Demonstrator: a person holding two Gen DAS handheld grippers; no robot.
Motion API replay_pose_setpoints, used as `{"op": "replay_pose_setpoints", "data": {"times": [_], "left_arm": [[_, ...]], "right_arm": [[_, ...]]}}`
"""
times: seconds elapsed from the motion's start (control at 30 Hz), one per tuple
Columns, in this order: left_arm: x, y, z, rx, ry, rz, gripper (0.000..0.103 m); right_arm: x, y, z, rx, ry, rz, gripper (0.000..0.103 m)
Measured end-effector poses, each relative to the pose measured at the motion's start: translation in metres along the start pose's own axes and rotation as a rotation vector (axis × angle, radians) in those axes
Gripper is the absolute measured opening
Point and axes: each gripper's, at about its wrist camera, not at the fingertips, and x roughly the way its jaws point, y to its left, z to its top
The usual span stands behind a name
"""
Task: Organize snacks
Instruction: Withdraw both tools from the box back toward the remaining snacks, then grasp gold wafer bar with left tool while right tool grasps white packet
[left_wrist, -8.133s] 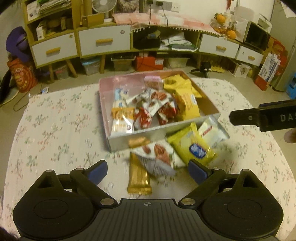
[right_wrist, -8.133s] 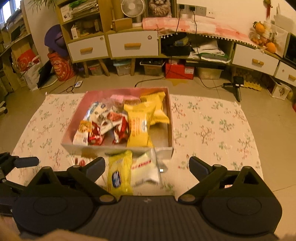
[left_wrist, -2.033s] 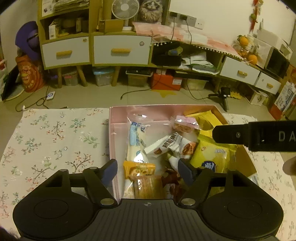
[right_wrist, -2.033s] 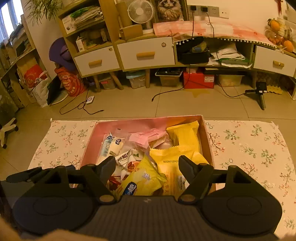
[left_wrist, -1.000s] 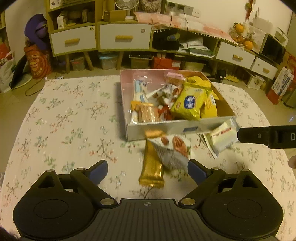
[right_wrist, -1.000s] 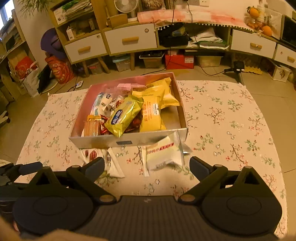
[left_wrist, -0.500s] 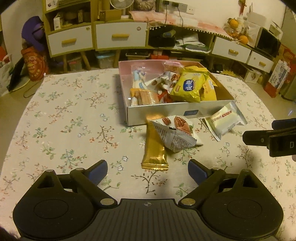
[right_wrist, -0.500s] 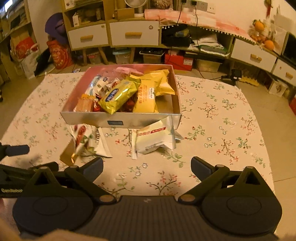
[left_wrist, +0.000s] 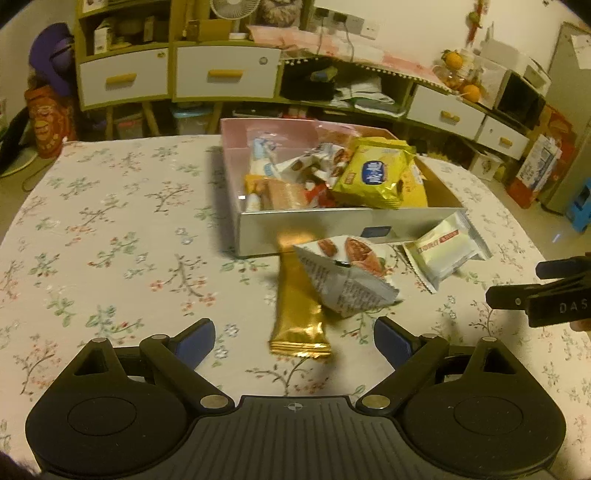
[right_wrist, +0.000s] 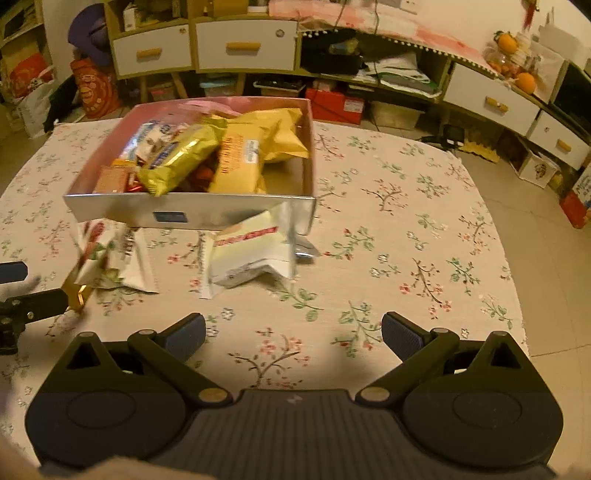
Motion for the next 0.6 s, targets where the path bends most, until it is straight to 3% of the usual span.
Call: {"op": "replay_pose_setpoints", "data": {"times": [0.07, 0.13, 0.2, 0.33, 0.6], "left_arm": [[0.005, -0.004, 0.001, 0.035, 0.002, 0.004, 0.087], [0.011, -0.007, 0.001, 0.061, 0.018, 0.012, 0.070], [0.017, -0.008, 0.001, 0.070, 0.030, 0.016, 0.062], [0.026, -0.010, 0.000, 0.092, 0.042, 0.031, 0.048], [0.031, -0.011, 0.004, 0.098, 0.043, 0.077, 0.031]], "right_arm": [[0.003, -0.003, 0.000, 0.009, 0.008, -0.003, 0.102], [0.004, -0.006, -0.001, 0.012, 0.012, -0.004, 0.102], [0.004, -0.007, -0.001, 0.008, 0.004, 0.001, 0.102], [0.006, -0.008, 0.002, 0.009, -0.015, 0.012, 0.102], [0.018, -0.009, 0.016, 0.057, -0.046, 0.057, 0.102]]}}
